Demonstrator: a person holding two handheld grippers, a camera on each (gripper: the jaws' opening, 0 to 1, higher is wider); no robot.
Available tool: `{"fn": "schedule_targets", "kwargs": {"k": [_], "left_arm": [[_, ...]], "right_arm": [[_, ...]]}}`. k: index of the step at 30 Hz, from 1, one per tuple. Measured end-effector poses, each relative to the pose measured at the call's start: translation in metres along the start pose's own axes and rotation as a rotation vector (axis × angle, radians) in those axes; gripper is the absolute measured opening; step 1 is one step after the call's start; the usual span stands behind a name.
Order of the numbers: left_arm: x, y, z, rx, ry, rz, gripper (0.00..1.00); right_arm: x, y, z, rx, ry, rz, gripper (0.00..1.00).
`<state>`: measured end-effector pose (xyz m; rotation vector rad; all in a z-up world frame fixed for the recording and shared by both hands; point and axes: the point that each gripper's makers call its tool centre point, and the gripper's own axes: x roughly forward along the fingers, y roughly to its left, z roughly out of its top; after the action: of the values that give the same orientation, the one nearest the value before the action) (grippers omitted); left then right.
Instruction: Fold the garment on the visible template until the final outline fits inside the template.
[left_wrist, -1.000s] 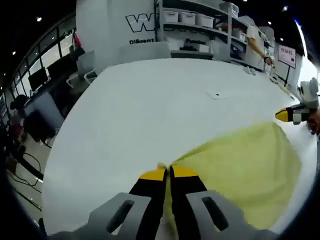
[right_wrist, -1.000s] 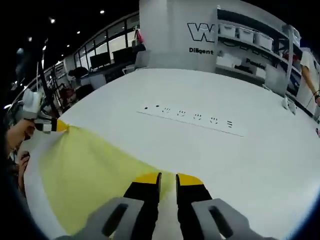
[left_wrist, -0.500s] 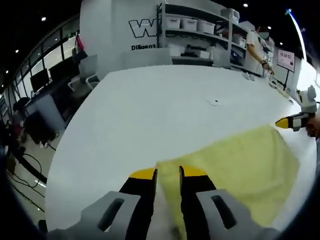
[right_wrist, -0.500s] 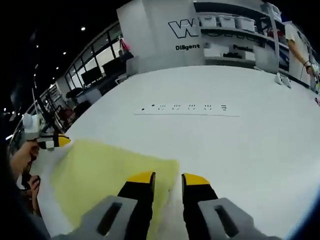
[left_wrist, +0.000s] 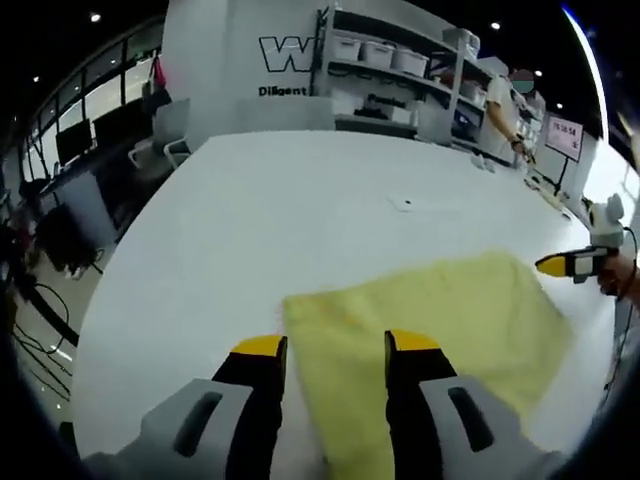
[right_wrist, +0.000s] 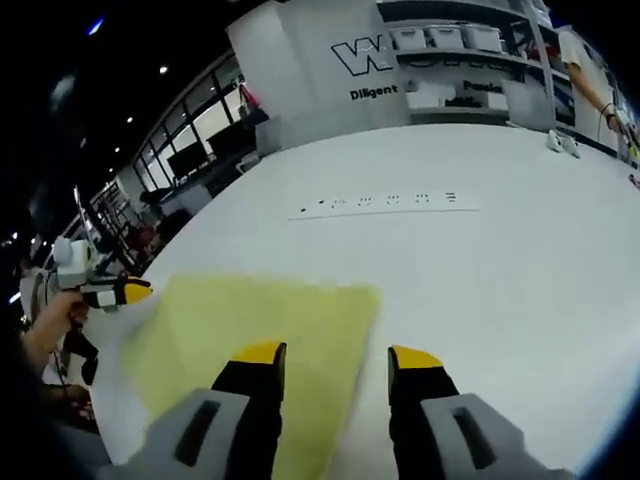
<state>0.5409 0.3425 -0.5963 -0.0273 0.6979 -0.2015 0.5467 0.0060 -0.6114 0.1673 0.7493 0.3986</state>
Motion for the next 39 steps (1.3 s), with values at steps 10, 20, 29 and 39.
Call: {"fn": "schedule_targets", "kwargs": {"k": [10, 20, 29, 39], "left_arm": [[-0.021, -0.014, -0.016, -0.076, 0.014, -0.034, 0.54], [-0.036, -0.021, -0.043, -0.084, 0.059, -0.024, 0.47], [-0.049, -0.024, -0.065, -0.089, 0.091, -0.020, 0.43], [-0.058, -0.021, -0.083, -0.121, 0.094, 0.009, 0.38]], "right_arm": [[-0.017, 0.012, -0.020, 0.004, 0.015, 0.013, 0.49], [-0.036, 0.026, -0.049, 0.009, 0.049, 0.016, 0.47], [-0.050, 0.028, -0.074, 0.010, 0.084, 0.015, 0.44], [-0.060, 0.031, -0.097, -0.018, 0.120, 0.016, 0.31]]}}
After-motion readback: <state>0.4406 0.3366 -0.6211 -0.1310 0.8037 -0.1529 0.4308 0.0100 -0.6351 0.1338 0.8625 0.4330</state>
